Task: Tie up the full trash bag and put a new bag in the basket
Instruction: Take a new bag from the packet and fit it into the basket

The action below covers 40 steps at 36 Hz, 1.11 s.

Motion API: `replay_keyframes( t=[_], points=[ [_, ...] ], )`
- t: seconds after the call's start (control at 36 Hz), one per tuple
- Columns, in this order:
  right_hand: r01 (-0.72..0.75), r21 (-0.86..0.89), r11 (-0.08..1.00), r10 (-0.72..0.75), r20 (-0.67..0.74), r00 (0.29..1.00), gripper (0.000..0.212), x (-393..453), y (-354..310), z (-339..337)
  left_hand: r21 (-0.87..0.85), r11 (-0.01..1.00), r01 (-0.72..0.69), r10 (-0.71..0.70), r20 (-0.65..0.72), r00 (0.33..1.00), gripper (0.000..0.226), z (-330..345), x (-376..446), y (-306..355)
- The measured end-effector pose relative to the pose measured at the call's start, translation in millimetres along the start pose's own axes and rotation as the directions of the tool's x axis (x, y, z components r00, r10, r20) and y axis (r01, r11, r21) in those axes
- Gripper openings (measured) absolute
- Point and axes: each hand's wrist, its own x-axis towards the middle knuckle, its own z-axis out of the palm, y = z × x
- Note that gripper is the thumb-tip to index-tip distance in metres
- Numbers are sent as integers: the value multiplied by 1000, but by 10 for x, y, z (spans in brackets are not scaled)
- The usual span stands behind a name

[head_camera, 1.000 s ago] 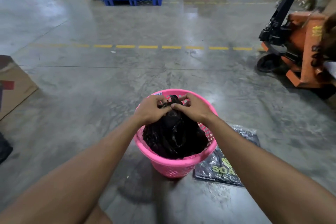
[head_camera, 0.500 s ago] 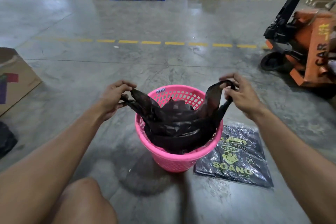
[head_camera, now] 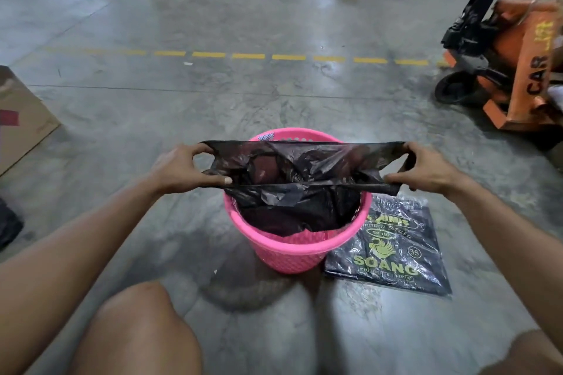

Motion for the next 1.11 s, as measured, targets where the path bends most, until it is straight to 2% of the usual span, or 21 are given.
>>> replay_keyframes(
  t=[0.08, 0.17, 0.25, 0.31, 0.36, 0.5, 0.58, 0.67, 0.75, 0.81, 0.86, 0.94, 0.97, 1.0, 1.03, 1.11],
  points=[
    [-32, -11, 999, 33, 98, 995, 92, -25, -51, 41, 140, 990, -17, 11, 41, 999, 114, 82, -42, 107],
    [-55, -56, 997, 63, 150, 987, 92, -109, -52, 85, 202, 978, -46, 27, 96, 995, 127, 117, -144, 137],
    [-17, -111, 994, 36, 178, 983, 98, -258, 26, 170, 165, 981, -104, 88, 100, 991, 127, 186, -318, 77],
    [12, -167, 986, 22, 199, 980, 99, -382, 90, 249, 81, 980, -181, 172, 107, 979, 129, 275, -436, 26],
    [48, -235, 971, 2, 209, 978, 111, -473, 174, 351, 21, 970, -243, 240, 90, 966, 127, 383, -532, -34],
    [123, -464, 877, -24, 214, 977, 141, -567, 442, 663, 44, 980, -193, 191, 57, 980, 140, 641, -649, -197],
    [175, -562, 808, -69, 204, 976, 149, -568, 484, 755, 47, 985, -166, 165, 42, 985, 146, 741, -617, -255],
    [180, -597, 782, -98, 167, 981, 142, -522, 415, 766, 17, 994, -110, 109, 33, 993, 147, 803, -524, -302],
    [190, -513, 837, -101, 196, 975, 126, -344, 329, 684, -89, 995, -46, 53, 74, 996, 139, 774, -378, -307],
    [157, -403, 901, -68, 226, 972, 101, -151, 293, 572, -279, 960, 5, 44, 170, 985, 125, 671, -273, -263],
    [74, -234, 969, -23, 215, 976, 66, 66, 264, 459, -447, 889, 97, 40, 286, 957, 103, 548, -166, -230],
    [-20, 9, 1000, 18, 168, 986, 8, 333, 206, 395, -619, 730, 290, -47, 378, 925, 52, 452, 53, -201],
    [-42, 50, 998, 34, 153, 988, 9, 415, 187, 393, -652, 683, 330, -110, 355, 929, 32, 448, 141, -147],
    [-55, 68, 996, 45, 136, 990, 19, 481, 171, 414, -665, 658, 354, -184, 314, 931, 17, 463, 222, -114],
    [-67, 93, 993, 57, 112, 992, 25, 545, 133, 422, -662, 656, 363, -243, 270, 932, 12, 474, 303, -40],
    [-88, -17, 996, 88, -1, 996, 35, 660, 89, 524, -570, 750, 337, -319, 135, 938, 20, 594, 458, -30]
  ],
)
